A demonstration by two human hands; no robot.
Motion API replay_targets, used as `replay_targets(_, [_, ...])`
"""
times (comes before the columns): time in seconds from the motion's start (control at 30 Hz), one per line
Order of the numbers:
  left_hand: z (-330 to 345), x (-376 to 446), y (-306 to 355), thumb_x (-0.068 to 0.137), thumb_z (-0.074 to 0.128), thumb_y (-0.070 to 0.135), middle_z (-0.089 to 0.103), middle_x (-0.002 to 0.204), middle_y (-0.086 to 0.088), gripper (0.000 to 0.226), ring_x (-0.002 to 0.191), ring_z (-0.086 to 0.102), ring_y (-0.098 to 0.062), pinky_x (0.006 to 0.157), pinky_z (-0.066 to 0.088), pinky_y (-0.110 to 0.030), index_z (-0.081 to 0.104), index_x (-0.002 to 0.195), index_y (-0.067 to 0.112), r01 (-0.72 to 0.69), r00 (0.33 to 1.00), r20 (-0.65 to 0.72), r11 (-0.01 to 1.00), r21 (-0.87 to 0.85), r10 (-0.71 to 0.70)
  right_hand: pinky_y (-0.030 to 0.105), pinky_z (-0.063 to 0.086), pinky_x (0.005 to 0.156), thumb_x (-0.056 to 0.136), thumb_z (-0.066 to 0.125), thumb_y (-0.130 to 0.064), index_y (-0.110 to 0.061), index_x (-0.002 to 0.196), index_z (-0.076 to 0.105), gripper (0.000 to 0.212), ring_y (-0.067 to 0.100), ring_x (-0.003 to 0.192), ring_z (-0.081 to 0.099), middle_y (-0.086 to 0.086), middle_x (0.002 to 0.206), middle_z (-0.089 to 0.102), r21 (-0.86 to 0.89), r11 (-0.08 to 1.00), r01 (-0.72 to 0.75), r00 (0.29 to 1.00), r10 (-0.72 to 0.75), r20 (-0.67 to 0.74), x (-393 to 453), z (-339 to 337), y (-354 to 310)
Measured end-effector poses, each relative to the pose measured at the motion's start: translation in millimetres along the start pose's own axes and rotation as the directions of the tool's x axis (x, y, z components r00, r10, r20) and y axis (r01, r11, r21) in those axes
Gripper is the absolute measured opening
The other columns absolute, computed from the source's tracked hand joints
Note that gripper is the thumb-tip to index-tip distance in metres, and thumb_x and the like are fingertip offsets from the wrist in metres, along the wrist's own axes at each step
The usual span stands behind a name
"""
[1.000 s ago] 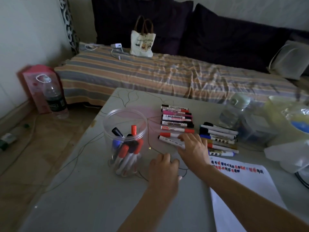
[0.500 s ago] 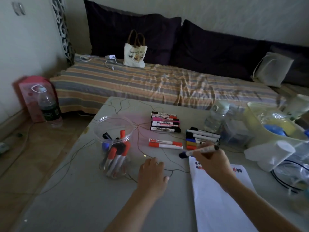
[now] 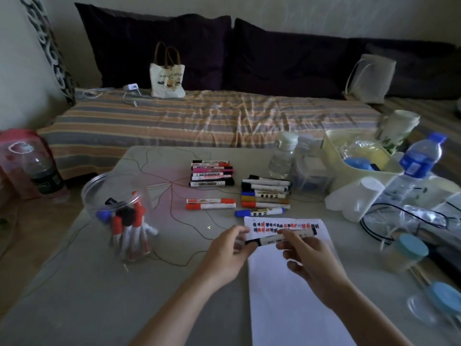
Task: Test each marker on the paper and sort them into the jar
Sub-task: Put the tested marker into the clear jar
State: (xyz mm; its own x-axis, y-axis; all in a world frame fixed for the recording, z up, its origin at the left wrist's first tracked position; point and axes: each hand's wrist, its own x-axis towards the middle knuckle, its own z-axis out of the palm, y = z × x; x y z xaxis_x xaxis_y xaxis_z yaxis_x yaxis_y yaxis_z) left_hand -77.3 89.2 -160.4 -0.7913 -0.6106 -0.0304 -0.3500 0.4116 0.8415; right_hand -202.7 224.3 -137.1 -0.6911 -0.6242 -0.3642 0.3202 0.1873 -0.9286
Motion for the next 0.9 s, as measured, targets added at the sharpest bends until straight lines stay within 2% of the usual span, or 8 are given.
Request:
replay_targets(0.1, [5.2, 2.5, 14.4, 0.095, 0.059, 0.025, 0.069, 0.095, 0.002, 0.013, 0.076, 0.068, -0.007, 0.075, 0.056, -0.019, 0.066, 0.104, 0.02, 0.093, 0.996, 0.031, 0.965, -0.244, -0.088, 0.028, 0.045, 0.062, 0.091, 0.064, -0.028, 0.001, 0.105, 0.067, 0.033, 0.017, 0.069, 0.056, 0.009, 0.076, 0.065, 0.088, 0.996, -0.026, 0.999, 0.024, 0.025, 3.6, -3.2, -0.1])
replay_targets(0.17, [8.2, 6.7, 16.9, 0.092, 0.063, 0.022, 0.071, 0.091, -0.003, 0.009, 0.074, 0.068, -0.009, 0.076, 0.056, -0.022, 0.07, 0.096, 0.017, 0.158, 0.986, 0.012, 0.898, -0.411, -0.168, 0.027, 0.045, 0.059, 0.089, 0.067, -0.028, 0.0, 0.108, 0.067, 0.034, 0.014, 0.066, 0.055, 0.007, 0.075, 0.062, 0.153, 0.986, -0.061, 0.998, 0.055, 0.04, 6.7, -8.4, -1.5])
replay_targets(0.33, [10.3, 20.9, 16.0, 0.085, 0.07, 0.013, 0.071, 0.086, -0.007, 0.01, 0.078, 0.063, -0.015, 0.074, 0.051, -0.023, 0.072, 0.094, 0.009, 0.263, 0.934, 0.044, 0.597, -0.758, -0.356, 0.023, 0.046, 0.055, 0.08, 0.077, -0.023, -0.007, 0.103, 0.074, 0.028, 0.015, 0.069, 0.057, 0.01, 0.084, 0.068, 0.174, 0.974, -0.144, 0.986, 0.128, 0.102, 8.9, -21.1, -4.1])
replay_targets(0.4, [10.7, 24.5, 14.8, 0.086, 0.069, 0.016, 0.068, 0.081, -0.003, 0.014, 0.075, 0.06, -0.014, 0.074, 0.051, -0.025, 0.072, 0.097, 0.008, 0.273, 0.923, 0.046, 0.567, -0.777, -0.382, 0.024, 0.048, 0.058, 0.08, 0.077, -0.023, -0.007, 0.098, 0.075, 0.024, 0.016, 0.071, 0.059, 0.01, 0.084, 0.071, 0.089, 0.985, -0.146, 0.985, 0.136, 0.108, 9.4, -23.4, -5.0])
replay_targets(0.47, [13.1, 27.1, 15.0, 0.086, 0.069, 0.023, 0.067, 0.08, -0.001, 0.016, 0.076, 0.059, -0.015, 0.073, 0.05, -0.027, 0.073, 0.096, 0.011, 0.285, 0.916, 0.029, 0.596, -0.751, -0.401, 0.025, 0.051, 0.065, 0.086, 0.072, -0.023, -0.01, 0.097, 0.074, 0.017, 0.015, 0.073, 0.062, 0.007, 0.084, 0.075, -0.135, 0.986, -0.099, 0.988, 0.113, 0.101, 11.1, -23.6, -7.4])
replay_targets(0.63, [23.7, 27.4, 21.6, 0.093, 0.058, 0.026, 0.073, 0.098, 0.0, 0.017, 0.094, 0.067, -0.013, 0.077, 0.053, -0.023, 0.072, 0.101, 0.019, 0.304, 0.932, 0.058, 0.689, -0.657, -0.357, 0.02, 0.051, 0.063, 0.093, 0.063, -0.03, -0.018, 0.099, 0.071, 0.015, 0.006, 0.065, 0.062, -0.004, 0.076, 0.074, -0.491, 0.871, 0.005, 0.977, 0.1, 0.188, 17.0, -17.3, -9.9])
replay_targets(0.73, [25.3, 28.2, 26.1, 0.097, 0.052, 0.019, 0.075, 0.099, 0.003, 0.02, 0.092, 0.07, -0.007, 0.067, 0.052, -0.016, 0.069, 0.108, 0.017, 0.336, 0.934, 0.159, 0.64, -0.69, -0.319, 0.021, 0.046, 0.058, 0.096, 0.058, -0.031, -0.019, 0.095, 0.073, 0.019, 0.007, 0.057, 0.055, -0.004, 0.069, 0.068, -0.503, 0.864, 0.011, 0.975, 0.102, 0.196, 20.9, -16.4, -8.0])
replay_targets(0.9, [23.6, 30.0, 26.3, 0.098, 0.052, 0.014, 0.075, 0.102, -0.002, 0.021, 0.098, 0.069, -0.011, 0.078, 0.055, -0.02, 0.07, 0.108, 0.011, 0.333, 0.936, 0.188, 0.575, -0.747, -0.298, 0.016, 0.039, 0.05, 0.098, 0.052, -0.036, -0.015, 0.1, 0.073, 0.029, 0.006, 0.053, 0.047, -0.002, 0.074, 0.068, -0.399, 0.916, 0.04, 0.977, 0.049, 0.21, 19.4, -16.2, -7.3])
